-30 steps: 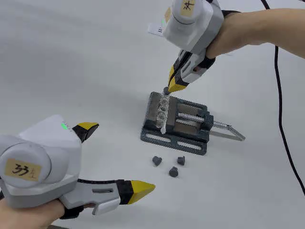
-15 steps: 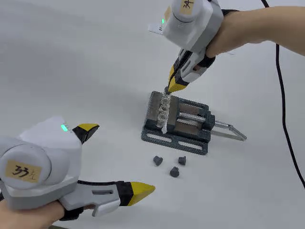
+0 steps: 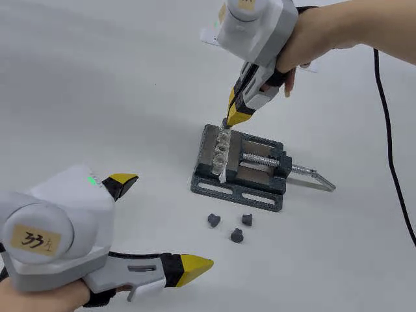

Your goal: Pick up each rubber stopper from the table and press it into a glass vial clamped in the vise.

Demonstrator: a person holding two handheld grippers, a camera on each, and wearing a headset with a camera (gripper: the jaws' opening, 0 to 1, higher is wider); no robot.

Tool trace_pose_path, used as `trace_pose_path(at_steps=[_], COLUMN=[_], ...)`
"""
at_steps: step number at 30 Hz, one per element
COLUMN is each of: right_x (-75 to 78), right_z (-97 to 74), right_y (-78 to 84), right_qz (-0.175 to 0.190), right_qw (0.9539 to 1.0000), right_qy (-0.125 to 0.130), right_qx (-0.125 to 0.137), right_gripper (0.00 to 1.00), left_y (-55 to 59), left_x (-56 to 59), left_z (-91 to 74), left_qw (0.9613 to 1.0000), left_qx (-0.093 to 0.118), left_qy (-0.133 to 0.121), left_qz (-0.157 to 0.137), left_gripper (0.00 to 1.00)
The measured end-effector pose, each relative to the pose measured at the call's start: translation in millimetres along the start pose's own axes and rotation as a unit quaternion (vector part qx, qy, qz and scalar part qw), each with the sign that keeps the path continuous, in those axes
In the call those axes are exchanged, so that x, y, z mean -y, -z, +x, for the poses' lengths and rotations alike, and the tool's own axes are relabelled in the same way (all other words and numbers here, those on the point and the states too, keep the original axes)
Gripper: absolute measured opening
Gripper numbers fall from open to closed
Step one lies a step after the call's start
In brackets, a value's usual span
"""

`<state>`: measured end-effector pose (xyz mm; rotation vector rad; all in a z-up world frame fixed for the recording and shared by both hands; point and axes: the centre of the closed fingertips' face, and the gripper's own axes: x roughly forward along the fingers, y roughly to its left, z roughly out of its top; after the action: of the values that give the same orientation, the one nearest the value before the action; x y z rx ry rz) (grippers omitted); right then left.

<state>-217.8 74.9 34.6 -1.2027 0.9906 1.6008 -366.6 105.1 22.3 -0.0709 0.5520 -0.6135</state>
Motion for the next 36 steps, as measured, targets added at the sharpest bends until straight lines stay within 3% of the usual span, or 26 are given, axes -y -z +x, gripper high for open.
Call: trace_pose_path(at_steps=[5, 11, 20, 29, 36], right_x=[-10.9, -6.2, -6.2, -11.2, -0.9], right_z=[-0.5, -0.4, 1.1, -0.4, 3.4], right_y=[1.6, 5.1, 2.9, 2.0, 1.7], right_qz=[-0.031, -0.034, -0.012, -0.011, -0.001], right_qw=[0.9994, 0.9989, 0.9997, 0.9996, 0.9996], right_qy=[0.009, 0.01, 0.006, 0.003, -0.005], right_qx=[-0.016, -0.029, -0.019, -0.028, -0.029], right_gripper=[0.01, 0.0, 0.0, 0.0, 0.0], left_y=[1.2, 3.0, 3.1, 0.5, -3.9], left_x=[1.8, 3.0, 3.1, 3.4, 8.1], left_z=[2.1, 4.5, 6.5, 10.3, 13.5], left_qw=[1.0, 1.0, 1.0, 0.9999, 0.9998], left_qx=[-0.002, -0.002, -0.002, -0.002, 0.001], left_qy=[0.002, 0.005, 0.007, 0.008, 0.009], left_qz=[-0.001, -0.003, -0.006, -0.011, -0.016], left_gripper=[0.98, 0.98, 0.98, 0.98, 0.98])
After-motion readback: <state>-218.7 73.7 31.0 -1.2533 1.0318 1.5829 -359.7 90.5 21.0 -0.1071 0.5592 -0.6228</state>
